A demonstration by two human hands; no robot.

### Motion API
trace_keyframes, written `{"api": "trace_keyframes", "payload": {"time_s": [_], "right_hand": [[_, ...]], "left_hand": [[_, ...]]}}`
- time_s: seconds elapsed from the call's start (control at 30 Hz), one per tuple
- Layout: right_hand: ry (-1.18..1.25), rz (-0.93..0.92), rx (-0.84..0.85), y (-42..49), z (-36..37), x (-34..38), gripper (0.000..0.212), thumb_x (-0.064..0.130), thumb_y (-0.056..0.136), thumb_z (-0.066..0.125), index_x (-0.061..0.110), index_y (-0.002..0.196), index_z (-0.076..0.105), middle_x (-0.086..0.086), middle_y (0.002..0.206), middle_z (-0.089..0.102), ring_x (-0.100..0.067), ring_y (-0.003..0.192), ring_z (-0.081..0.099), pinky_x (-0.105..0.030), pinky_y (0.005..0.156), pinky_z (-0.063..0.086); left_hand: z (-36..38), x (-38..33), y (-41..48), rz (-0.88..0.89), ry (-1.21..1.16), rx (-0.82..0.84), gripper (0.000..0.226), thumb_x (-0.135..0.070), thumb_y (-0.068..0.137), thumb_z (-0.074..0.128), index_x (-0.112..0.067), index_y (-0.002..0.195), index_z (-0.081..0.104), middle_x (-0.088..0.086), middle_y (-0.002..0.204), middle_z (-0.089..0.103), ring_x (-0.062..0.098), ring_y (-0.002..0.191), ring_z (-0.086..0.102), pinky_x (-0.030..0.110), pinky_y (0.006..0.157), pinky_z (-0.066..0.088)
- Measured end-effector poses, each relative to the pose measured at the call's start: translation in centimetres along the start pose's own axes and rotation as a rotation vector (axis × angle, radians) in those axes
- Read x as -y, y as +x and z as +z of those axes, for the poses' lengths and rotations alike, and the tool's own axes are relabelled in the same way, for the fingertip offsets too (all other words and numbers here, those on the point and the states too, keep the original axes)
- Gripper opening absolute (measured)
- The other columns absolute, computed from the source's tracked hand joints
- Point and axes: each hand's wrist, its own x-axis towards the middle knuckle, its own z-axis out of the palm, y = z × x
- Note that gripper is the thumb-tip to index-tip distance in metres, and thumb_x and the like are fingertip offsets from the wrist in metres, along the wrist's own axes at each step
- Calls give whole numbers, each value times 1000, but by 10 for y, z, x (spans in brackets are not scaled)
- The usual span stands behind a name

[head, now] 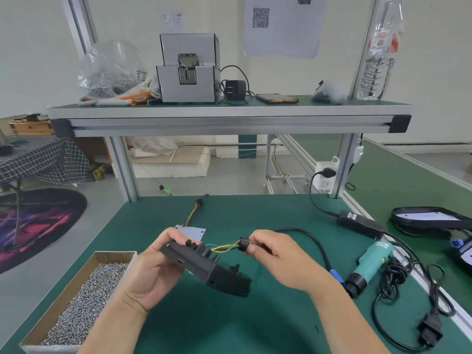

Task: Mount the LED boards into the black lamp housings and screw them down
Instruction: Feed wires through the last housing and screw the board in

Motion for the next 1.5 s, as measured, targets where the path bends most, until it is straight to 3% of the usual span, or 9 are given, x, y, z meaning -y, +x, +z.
{"api": "trace_keyframes", "payload": {"time_s": [0.2,0.3,0.4,0.53,0.63,0.73,1.2,1.37,1.5], "right_hand": [[-23,-42,-116,-4,4,25,34,35,95,50,16,71,33,5,57,36,-16,58,28,-31,57,27],[-94,-48,-88,-2,4,34,34,34,96,53,18,70,38,4,56,40,-23,60,34,-32,57,30],[-207,-82,-31,2,4,50,32,36,94,52,26,66,41,6,56,46,-19,58,39,-34,56,33],[-289,-145,-24,5,-2,70,26,26,93,54,35,71,42,10,63,47,-18,65,44,-39,63,43],[-364,-166,-64,1,-5,71,27,30,100,51,28,75,39,10,70,42,-14,71,40,-38,65,38],[-431,-228,-203,-5,5,75,23,27,100,49,21,78,47,8,73,47,-14,71,40,-38,61,37],[-454,-307,-500,-3,10,81,17,21,98,54,20,81,58,15,72,40,-7,68,38,-31,56,40],[-279,-235,-471,4,23,85,16,25,99,52,22,86,59,14,80,56,-3,74,46,-31,65,46],[-153,-223,-399,9,30,90,17,28,98,54,21,83,59,12,79,58,-9,76,53,-35,68,47]], "left_hand": [[2,-5,-5,-1,227,-296,65,32,66,22,-4,85,73,21,116,69,36,123,59,41,102,51],[28,-35,-10,236,620,-402,63,21,83,35,-22,111,71,0,119,71,20,130,55,37,112,37],[78,-48,-18,247,1314,103,65,-32,90,56,-56,145,33,-34,140,47,-15,132,36,22,110,29],[111,-20,-8,225,1856,265,73,-10,91,46,-34,153,18,-16,114,52,5,101,44,23,107,29],[112,-16,-6,264,1753,47,11,-7,93,42,-18,91,44,-2,81,53,15,71,45,35,75,42],[108,-11,-11,229,1650,-28,27,-7,94,42,-19,72,32,-4,70,41,12,60,35,28,60,35],[74,-31,-26,-118,1496,26,24,-46,98,37,-29,81,38,-13,86,39,7,98,40,42,117,22],[65,-25,-17,17,1353,-56,17,-42,92,60,-26,96,63,-33,141,37,-14,125,36,34,108,31],[66,-23,-19,94,1151,38,28,-53,89,54,-50,116,61,-19,105,65,2,95,58,22,97,47]]}}
